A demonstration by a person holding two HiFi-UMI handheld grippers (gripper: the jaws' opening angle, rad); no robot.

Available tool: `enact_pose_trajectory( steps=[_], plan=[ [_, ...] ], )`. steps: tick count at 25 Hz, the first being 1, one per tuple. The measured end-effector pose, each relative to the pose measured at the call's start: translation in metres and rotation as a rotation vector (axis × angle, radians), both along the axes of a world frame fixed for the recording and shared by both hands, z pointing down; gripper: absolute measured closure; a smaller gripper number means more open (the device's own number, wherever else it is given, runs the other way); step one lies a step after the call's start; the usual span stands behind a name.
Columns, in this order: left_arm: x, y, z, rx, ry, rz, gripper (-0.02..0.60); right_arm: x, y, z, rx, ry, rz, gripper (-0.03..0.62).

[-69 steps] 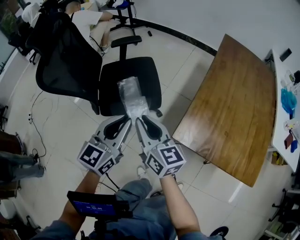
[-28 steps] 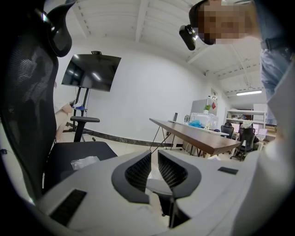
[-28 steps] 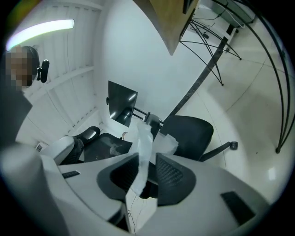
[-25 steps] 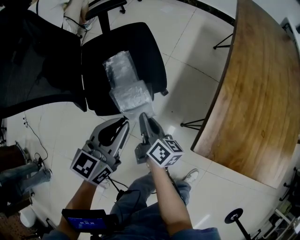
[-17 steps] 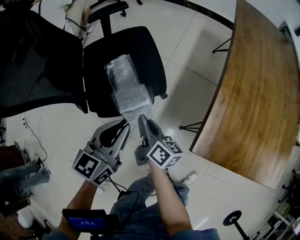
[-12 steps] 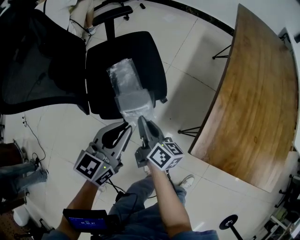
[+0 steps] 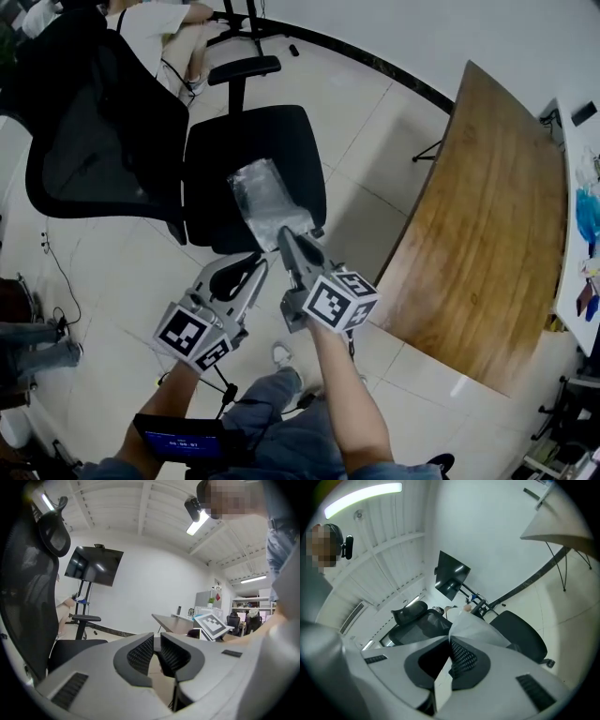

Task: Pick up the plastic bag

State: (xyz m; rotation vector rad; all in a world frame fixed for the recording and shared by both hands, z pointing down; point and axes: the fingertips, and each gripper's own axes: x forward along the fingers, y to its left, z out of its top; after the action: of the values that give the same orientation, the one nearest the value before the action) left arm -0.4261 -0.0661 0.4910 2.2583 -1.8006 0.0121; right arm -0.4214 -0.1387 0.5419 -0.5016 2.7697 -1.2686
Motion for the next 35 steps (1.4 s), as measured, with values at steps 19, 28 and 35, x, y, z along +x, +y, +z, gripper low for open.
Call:
enact_pose_trajectory(
  steps=[19,28,35],
  plan=[
    [0.101,-0.019,-0.123,0.187,0.041,0.164,0.537,0.108,-0.014,-0.168,0.296,0.054,-0.093,0.592],
    [0.193,-0.029,-0.146,0.216,0.012,0.234,0.537,0.198,-0.021,-0.186,0.306,0.012,-0.079,0.592],
    [0.246,-0.039,-0.152,0.22,-0.001,0.258,0.537,0.276,-0.036,-0.191,0.333,0.024,-0.054,0.592]
  ],
)
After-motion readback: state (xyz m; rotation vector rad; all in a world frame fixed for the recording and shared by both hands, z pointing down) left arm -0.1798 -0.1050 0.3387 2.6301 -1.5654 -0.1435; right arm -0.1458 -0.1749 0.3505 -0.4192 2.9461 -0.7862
